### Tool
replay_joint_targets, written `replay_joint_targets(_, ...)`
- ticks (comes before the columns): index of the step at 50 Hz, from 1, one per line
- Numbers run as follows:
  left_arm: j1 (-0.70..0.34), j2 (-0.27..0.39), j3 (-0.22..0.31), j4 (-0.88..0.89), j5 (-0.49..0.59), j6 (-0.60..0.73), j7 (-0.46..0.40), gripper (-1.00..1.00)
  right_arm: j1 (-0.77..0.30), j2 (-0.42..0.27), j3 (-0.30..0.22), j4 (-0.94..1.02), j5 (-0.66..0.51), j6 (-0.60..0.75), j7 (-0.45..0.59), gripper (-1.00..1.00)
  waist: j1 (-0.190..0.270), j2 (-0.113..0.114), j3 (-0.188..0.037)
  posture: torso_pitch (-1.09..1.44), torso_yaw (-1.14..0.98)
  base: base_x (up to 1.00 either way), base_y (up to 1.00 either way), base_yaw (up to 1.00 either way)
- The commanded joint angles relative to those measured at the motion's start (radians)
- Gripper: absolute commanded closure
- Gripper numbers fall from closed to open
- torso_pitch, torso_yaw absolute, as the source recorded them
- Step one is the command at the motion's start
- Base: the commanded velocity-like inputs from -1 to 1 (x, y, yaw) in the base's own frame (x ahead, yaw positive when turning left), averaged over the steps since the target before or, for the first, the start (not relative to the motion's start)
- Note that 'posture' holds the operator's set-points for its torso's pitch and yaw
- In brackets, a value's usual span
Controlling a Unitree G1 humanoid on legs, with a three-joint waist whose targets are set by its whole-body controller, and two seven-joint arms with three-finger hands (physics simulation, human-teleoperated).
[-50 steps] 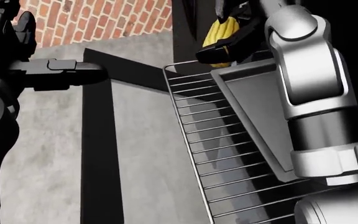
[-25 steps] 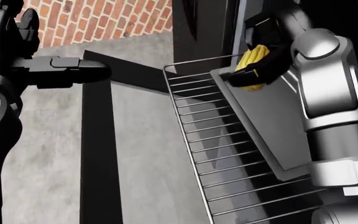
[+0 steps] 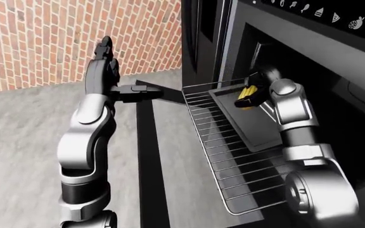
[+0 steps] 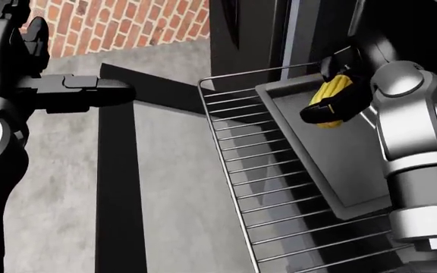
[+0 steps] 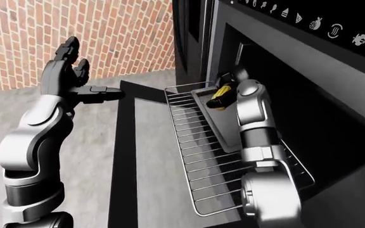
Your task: Place the corn on the rack of the oven.
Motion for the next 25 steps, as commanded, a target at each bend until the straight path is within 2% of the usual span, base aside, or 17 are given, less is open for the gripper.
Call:
replay_joint_targets(1,-0.031,0.009,0.007,-0.032,0.003,-0.032,0.001,-1.00,-0.043,-0.017,-0.007,-0.025,-0.010,-0.042,-0.019,1.00,0.000,-0.002,-0.032,0.00,0.00,0.00,0.00,0.00)
replay_joint_targets(22,-0.038,0.008,0.004,-0.031,0.005,-0.027,0.000,-1.00,-0.022,-0.037,-0.020,0.042,-0.017,-0.085,-0.062,1.00,0.002,-0.006,-0.033,0.00,0.00,0.00,0.00,0.00)
replay_joint_targets(25,-0.044,0.008,0.004,-0.033,0.005,-0.022,0.001,-1.00,-0.021,-0.040,-0.020,0.051,-0.017,-0.090,-0.066,0.88,0.002,-0.007,-0.033,0.00,0.00,0.00,0.00,0.00)
